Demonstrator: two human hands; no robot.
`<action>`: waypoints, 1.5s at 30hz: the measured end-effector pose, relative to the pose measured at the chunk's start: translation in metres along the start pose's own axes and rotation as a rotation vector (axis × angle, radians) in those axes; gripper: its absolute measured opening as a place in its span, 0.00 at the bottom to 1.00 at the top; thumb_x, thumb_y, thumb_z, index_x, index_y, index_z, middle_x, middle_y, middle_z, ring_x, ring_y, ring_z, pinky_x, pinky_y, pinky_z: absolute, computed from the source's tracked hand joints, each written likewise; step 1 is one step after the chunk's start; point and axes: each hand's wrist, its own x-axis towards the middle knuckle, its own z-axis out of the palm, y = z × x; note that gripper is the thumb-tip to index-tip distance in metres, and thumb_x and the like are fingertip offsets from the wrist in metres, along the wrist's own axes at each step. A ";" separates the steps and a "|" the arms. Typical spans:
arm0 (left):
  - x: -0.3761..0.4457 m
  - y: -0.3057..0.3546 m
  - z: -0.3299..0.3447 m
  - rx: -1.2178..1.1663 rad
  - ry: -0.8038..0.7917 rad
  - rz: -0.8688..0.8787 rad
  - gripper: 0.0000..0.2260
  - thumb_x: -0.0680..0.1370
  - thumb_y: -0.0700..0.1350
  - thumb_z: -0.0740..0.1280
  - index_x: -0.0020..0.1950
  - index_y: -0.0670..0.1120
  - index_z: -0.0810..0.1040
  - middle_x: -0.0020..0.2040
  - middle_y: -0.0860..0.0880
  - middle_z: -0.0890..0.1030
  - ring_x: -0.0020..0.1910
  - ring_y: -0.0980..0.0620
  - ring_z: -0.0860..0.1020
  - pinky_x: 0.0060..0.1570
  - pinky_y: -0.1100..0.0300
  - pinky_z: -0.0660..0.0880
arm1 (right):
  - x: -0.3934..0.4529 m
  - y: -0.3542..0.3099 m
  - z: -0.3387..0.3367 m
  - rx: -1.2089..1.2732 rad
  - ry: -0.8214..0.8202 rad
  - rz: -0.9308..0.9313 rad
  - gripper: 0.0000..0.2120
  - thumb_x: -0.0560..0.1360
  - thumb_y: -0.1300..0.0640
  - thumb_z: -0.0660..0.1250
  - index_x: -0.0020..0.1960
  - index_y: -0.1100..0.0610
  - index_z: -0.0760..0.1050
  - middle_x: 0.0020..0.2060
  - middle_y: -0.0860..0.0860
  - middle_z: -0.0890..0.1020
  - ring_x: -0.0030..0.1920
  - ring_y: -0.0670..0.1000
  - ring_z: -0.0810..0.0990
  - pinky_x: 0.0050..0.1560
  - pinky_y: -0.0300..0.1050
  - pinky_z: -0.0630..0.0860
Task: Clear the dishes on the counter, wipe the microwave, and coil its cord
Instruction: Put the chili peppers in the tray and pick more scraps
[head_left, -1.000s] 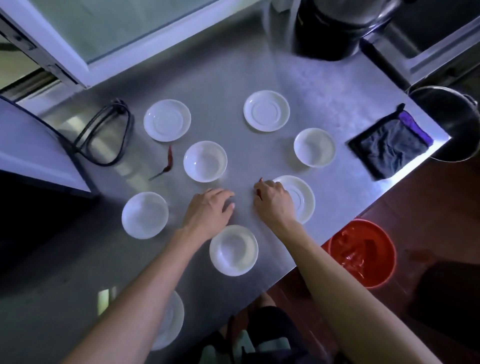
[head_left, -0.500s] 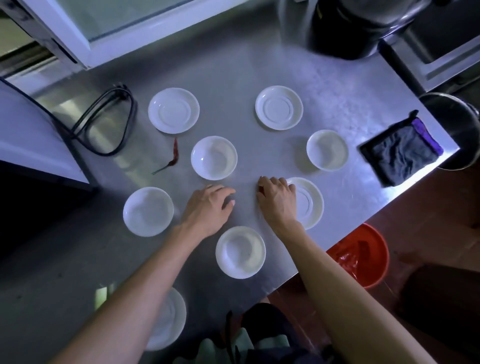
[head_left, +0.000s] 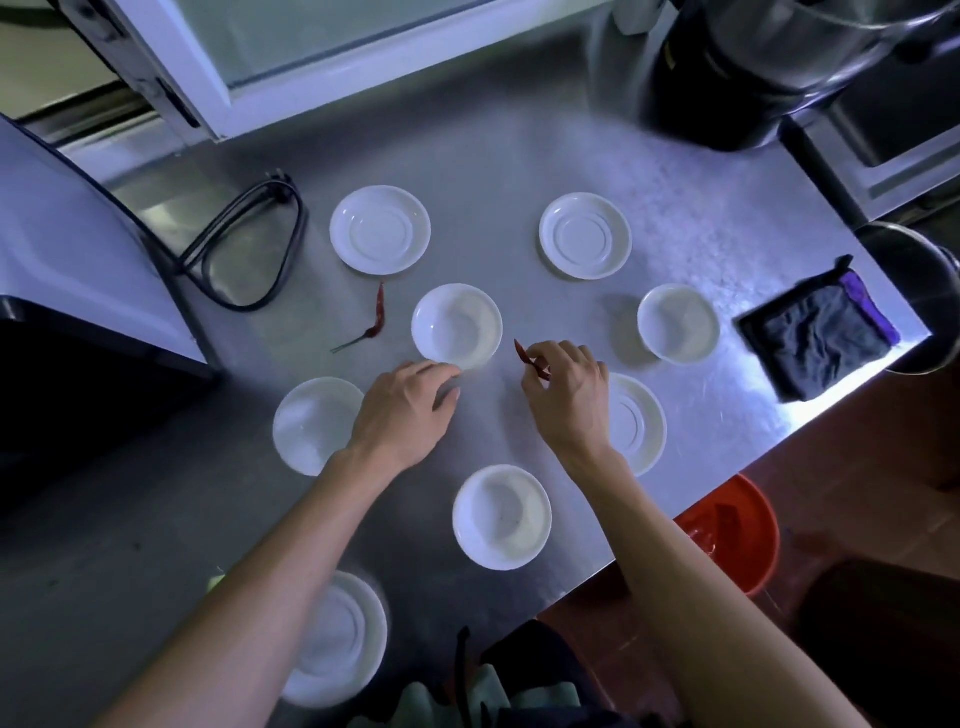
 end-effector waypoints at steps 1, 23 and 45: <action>0.001 -0.003 -0.004 -0.006 0.033 -0.010 0.10 0.79 0.45 0.67 0.59 0.48 0.81 0.53 0.52 0.84 0.53 0.45 0.78 0.49 0.50 0.77 | 0.003 -0.008 -0.001 0.030 0.001 -0.015 0.07 0.74 0.60 0.68 0.50 0.55 0.81 0.42 0.50 0.81 0.46 0.55 0.76 0.50 0.50 0.68; 0.085 -0.074 -0.039 0.210 0.145 -0.347 0.09 0.78 0.51 0.64 0.52 0.49 0.80 0.50 0.49 0.83 0.52 0.44 0.78 0.52 0.50 0.70 | 0.080 -0.104 0.034 0.165 -0.130 -0.236 0.06 0.75 0.63 0.68 0.50 0.58 0.82 0.42 0.52 0.82 0.46 0.57 0.78 0.50 0.58 0.74; 0.061 -0.069 -0.038 0.221 0.146 -0.272 0.07 0.77 0.41 0.65 0.50 0.50 0.80 0.46 0.52 0.81 0.50 0.47 0.76 0.52 0.52 0.64 | 0.080 -0.113 0.036 0.129 -0.167 -0.294 0.06 0.75 0.63 0.68 0.49 0.56 0.83 0.40 0.51 0.82 0.44 0.56 0.78 0.48 0.51 0.70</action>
